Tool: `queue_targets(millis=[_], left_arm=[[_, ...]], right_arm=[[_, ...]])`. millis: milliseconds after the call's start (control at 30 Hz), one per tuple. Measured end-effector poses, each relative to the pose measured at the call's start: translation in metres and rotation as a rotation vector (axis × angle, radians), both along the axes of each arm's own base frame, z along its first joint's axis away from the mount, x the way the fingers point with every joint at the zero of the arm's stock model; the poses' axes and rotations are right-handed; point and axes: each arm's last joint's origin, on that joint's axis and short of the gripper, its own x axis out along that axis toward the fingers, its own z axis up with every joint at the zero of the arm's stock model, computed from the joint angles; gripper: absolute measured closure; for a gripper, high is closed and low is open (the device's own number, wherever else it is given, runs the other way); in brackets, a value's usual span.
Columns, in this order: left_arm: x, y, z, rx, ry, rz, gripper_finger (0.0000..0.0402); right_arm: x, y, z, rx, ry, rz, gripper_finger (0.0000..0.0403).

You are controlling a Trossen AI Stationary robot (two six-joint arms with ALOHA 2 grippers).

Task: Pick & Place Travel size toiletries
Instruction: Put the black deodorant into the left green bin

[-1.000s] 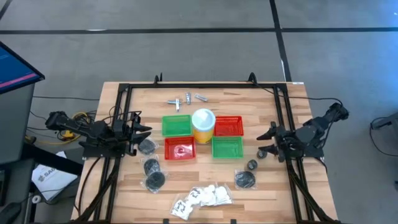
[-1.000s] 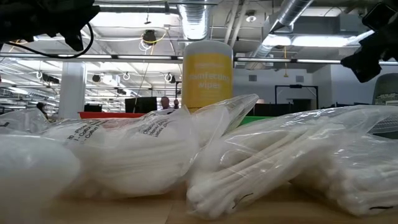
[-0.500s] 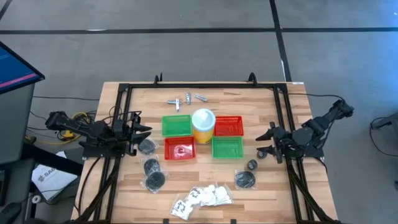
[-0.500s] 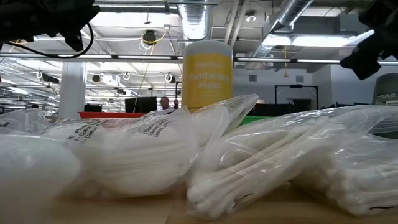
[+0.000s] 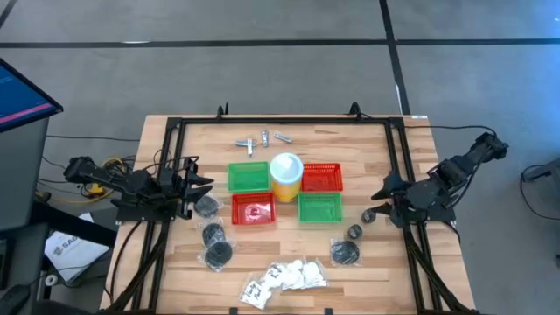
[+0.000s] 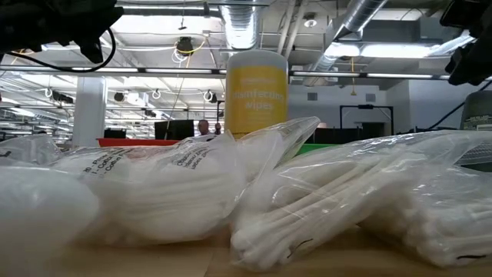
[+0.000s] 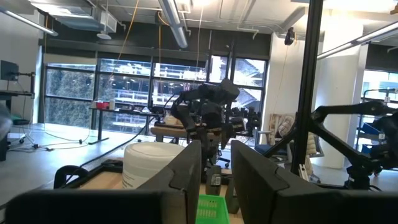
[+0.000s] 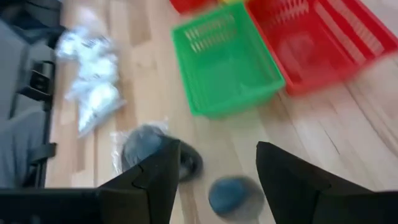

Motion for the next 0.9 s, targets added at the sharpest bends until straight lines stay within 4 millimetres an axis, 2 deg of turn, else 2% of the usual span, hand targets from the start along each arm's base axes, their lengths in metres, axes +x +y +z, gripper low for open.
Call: queue_targets(millis=[200,433,900], left_arm=[[0.000,0.000,0.000,0.001,0.000,0.001,0.0321],[0.000,0.000,0.000,0.002,0.000,0.002,0.0321],[0.000,0.000,0.000,0.002,-0.002,0.001,0.0321]], right_arm=[[0.006,0.006,0.012,0.044,0.161,-0.091,0.0194],[0.017,0.015,0.005,0.054,0.319,-0.110,0.0167],[0.028,0.023,-0.003,0.065,0.388,-0.186,0.0166]])
